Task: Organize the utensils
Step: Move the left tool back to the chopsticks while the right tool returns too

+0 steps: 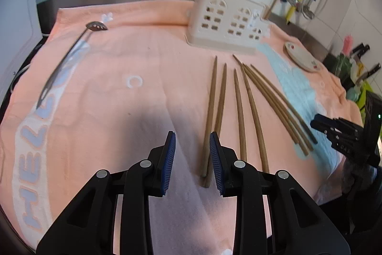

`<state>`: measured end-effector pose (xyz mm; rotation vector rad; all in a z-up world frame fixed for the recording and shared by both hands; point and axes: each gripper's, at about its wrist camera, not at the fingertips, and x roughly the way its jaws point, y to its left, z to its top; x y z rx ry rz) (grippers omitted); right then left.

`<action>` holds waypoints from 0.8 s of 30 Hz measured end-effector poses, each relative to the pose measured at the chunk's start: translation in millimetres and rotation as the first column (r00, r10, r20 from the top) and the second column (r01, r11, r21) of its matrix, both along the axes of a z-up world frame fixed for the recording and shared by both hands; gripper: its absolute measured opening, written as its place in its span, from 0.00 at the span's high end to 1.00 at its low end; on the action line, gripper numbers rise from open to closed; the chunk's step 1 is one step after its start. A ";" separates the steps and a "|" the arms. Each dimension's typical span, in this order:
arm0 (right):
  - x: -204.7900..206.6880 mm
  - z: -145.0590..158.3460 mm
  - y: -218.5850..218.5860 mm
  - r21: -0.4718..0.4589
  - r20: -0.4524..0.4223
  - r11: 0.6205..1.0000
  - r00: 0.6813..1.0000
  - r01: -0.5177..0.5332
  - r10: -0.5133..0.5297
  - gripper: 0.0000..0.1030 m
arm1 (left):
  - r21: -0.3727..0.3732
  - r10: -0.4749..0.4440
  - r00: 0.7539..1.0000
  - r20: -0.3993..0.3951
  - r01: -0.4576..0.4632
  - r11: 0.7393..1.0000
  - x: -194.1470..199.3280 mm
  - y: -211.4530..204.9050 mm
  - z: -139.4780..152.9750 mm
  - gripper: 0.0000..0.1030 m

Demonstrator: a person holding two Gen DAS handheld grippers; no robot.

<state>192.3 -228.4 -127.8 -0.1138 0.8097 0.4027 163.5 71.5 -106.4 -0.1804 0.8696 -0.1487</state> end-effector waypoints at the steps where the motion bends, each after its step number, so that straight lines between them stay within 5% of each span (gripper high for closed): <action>1: 0.6 -2.0 0.8 -0.005 -0.005 1.000 1.000 -0.002 0.002 0.74 | 0.003 -0.006 1.000 -0.005 0.006 1.000 1.1 -2.2 -1.8 0.71; 9: 3.4 -11.7 1.6 -0.019 -0.028 1.000 1.000 -0.003 0.002 0.79 | 0.030 -0.061 0.997 -0.038 0.062 0.998 17.3 -19.3 -10.9 0.71; 15: 5.1 -14.3 0.7 -0.018 -0.037 1.000 0.999 -0.002 0.002 0.80 | 0.057 -0.090 0.993 -0.075 0.094 0.994 37.0 -27.1 -18.8 0.85; 24: 5.9 -14.5 0.8 -0.013 -0.039 1.000 0.999 -0.002 0.001 0.80 | 0.094 -0.120 0.988 -0.099 0.129 0.987 51.2 -34.8 -24.0 0.87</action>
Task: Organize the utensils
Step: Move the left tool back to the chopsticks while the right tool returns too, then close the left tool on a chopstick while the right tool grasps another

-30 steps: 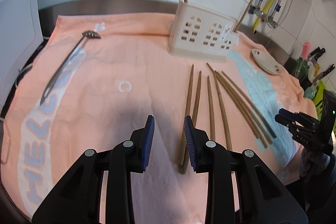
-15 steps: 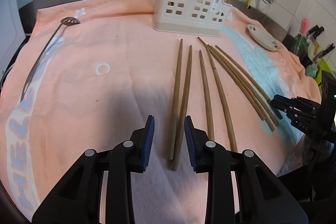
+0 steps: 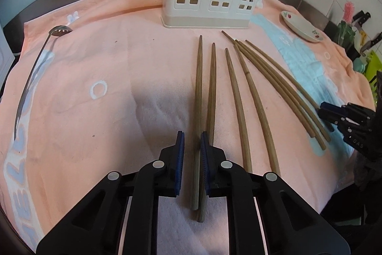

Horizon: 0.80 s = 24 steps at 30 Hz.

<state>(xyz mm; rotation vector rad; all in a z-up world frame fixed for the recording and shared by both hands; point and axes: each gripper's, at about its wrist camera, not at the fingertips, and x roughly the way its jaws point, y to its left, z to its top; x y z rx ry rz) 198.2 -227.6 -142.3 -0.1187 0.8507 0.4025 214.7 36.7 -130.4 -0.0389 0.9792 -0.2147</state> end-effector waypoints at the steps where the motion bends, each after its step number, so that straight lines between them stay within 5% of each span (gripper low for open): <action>1: 0.0 -0.1 0.1 0.000 0.000 1.000 1.000 0.000 0.000 0.80 | 0.001 -0.003 1.000 -0.004 0.003 1.000 0.5 -0.6 -1.2 0.88; 24: -0.6 -1.3 2.2 -0.020 0.020 1.000 1.000 -0.007 0.007 0.80 | 0.030 -0.011 1.000 -0.008 0.011 0.999 -1.5 -6.4 -7.0 0.88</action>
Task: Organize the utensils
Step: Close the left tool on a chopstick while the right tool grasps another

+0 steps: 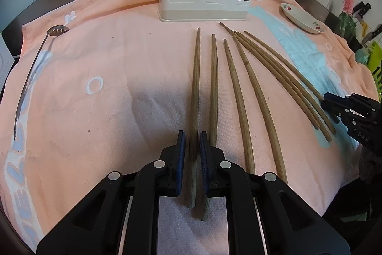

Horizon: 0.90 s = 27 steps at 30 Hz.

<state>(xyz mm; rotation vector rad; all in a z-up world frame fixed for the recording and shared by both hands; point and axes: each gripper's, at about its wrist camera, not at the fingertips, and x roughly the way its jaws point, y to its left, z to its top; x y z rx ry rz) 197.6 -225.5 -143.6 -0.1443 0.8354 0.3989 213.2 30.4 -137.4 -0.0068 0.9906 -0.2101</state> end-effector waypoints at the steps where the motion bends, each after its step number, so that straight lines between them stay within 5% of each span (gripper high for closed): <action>1: -0.2 0.3 0.6 -0.002 0.001 1.000 1.000 -0.001 0.001 0.80 | -0.001 0.001 1.000 -0.003 -0.001 1.000 -0.4 -0.2 0.1 0.88; 27: 0.9 8.5 11.2 -0.018 0.043 1.000 0.999 -0.013 0.013 0.94 | 0.050 -0.009 1.000 0.001 0.008 0.999 -3.6 -8.2 3.0 0.94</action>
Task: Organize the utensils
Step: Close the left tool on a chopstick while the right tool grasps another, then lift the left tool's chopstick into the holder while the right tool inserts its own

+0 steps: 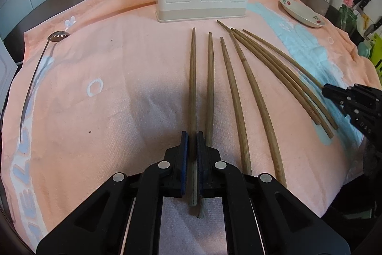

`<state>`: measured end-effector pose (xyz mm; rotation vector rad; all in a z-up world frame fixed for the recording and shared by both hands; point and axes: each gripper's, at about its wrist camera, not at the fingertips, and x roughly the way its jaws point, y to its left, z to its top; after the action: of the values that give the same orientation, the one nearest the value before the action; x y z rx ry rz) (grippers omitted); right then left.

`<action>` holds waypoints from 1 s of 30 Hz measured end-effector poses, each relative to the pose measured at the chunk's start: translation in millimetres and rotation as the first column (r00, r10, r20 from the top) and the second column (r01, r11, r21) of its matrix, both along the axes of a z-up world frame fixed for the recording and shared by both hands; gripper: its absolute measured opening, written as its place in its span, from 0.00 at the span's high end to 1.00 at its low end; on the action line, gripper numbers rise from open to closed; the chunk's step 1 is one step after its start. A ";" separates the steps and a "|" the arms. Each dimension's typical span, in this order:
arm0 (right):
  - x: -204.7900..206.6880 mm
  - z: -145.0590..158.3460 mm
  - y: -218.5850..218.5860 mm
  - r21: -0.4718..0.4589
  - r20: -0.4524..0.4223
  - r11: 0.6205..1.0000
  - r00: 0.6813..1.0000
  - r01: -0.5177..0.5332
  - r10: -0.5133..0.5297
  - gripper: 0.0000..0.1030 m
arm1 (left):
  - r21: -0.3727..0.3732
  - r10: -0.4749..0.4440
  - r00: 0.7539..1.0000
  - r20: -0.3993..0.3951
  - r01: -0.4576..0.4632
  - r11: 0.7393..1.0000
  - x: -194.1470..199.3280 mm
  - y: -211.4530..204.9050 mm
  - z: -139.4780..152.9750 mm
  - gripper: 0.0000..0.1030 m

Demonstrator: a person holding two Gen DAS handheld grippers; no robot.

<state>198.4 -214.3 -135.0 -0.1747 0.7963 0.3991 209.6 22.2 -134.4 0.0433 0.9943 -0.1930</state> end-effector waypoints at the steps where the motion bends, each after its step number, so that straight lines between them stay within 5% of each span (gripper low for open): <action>1: -0.8 2.7 -0.8 0.004 0.007 1.000 1.000 0.000 -0.001 0.94 | 0.000 -0.001 1.000 0.000 0.001 1.000 -0.6 0.2 0.4 0.94; 19: 4.4 94.2 0.5 0.103 0.166 0.994 0.986 -0.036 0.019 0.94 | -0.051 -0.001 0.981 0.192 0.011 0.999 -11.0 5.9 81.7 0.95; 30: 24.0 126.5 12.9 0.130 0.183 0.988 0.982 -0.078 0.054 0.94 | -0.041 -0.023 0.967 0.253 0.035 0.999 -0.1 -0.3 112.2 0.95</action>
<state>222.5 -201.3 -8.5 -0.1076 0.5845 0.4920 209.5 21.9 -22.2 0.0404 0.7353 -0.2307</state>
